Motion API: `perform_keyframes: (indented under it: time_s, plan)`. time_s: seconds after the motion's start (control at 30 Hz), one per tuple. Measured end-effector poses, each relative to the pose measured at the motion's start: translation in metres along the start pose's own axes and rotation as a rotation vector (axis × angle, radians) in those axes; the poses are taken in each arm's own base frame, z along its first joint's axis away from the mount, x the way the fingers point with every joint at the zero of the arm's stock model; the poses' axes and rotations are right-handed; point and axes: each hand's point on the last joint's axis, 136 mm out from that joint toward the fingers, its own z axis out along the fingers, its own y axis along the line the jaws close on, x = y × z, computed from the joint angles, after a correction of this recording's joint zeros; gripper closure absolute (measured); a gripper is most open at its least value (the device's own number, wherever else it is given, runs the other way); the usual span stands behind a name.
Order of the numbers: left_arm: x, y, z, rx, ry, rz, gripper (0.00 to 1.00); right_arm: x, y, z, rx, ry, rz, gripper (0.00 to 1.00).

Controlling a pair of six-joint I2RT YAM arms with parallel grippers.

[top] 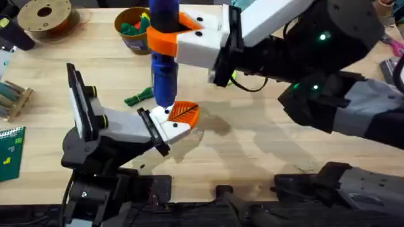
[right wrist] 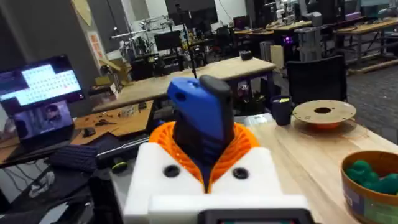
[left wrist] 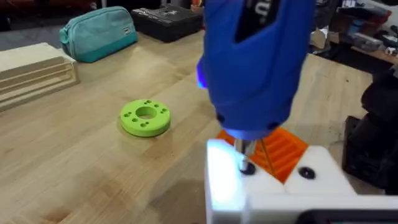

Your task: Pick up the gripper from the table and insert it into the empty holder that is missing its gripper. Then pick up a screw, insert it into the mounting hole, and use the screwdriver to tighten it. Finally, clean up the table by picking up the vegetable and placing it into the bucket.

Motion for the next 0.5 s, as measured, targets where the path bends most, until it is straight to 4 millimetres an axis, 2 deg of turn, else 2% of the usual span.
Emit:
perform_keyframes:
  time_s: [0.07,0.2,0.5]
  plan:
    - [0.0,0.0,0.0,0.0,0.0,0.0,0.997,-0.001,0.0,0.0,-0.001,-0.002,-0.001,0.97]
    - [0.0,0.0,0.0,0.0,0.0,0.0,0.997,-0.015,0.003,-0.002,-0.015,-0.056,-0.03,0.97]
    - [0.0,0.0,0.0,0.0,0.0,0.0,0.997,-0.015,0.003,-0.002,-0.019,-0.051,-0.013,0.97]
